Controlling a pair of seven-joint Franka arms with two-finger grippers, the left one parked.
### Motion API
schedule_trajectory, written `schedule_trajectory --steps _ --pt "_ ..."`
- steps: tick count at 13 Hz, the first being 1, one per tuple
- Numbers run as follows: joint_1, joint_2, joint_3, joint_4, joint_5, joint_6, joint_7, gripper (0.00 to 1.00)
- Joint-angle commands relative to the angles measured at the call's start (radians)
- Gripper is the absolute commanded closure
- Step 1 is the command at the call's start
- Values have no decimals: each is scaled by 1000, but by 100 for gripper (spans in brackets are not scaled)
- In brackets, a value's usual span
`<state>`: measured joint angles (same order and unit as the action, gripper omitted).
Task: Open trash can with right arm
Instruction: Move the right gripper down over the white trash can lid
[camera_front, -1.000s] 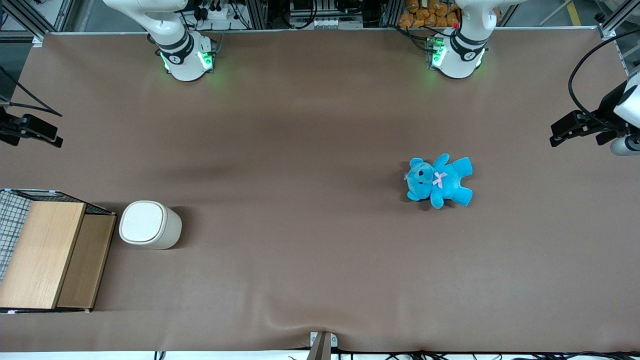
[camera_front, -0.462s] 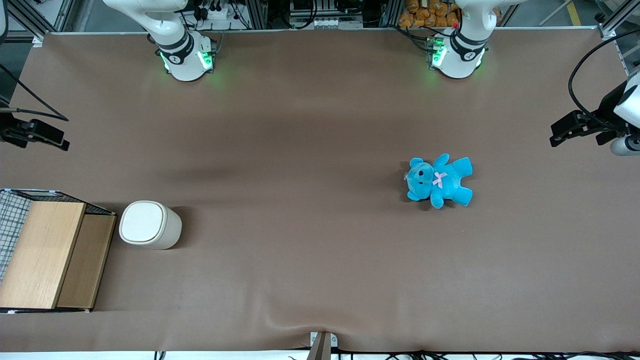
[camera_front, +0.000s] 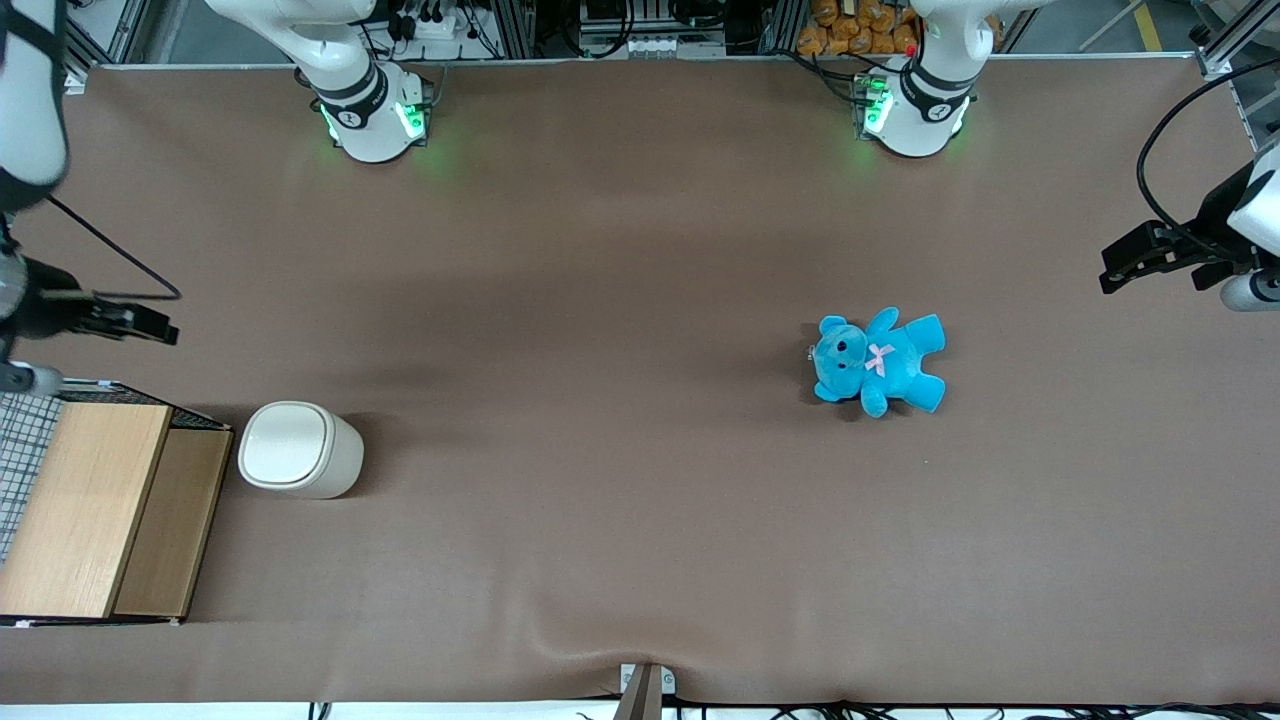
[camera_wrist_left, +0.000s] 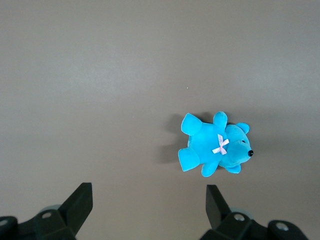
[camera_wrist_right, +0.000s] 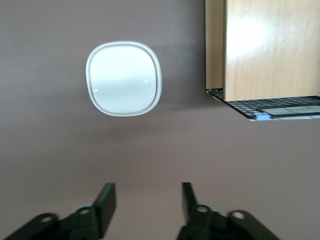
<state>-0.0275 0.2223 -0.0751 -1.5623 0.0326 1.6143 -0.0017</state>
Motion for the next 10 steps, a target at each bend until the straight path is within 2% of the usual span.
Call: schedule_trajectory --steps 1,3,4,6,10 --pt "6 89 0 41 7 53 20 77" --pt "1 132 1 30 16 108 22 97" --pt "1 155 2 30 20 127 22 100" --pt "-2 192 2 28 45 177 22 100" --pt "3 270 0 31 50 297 14 100"
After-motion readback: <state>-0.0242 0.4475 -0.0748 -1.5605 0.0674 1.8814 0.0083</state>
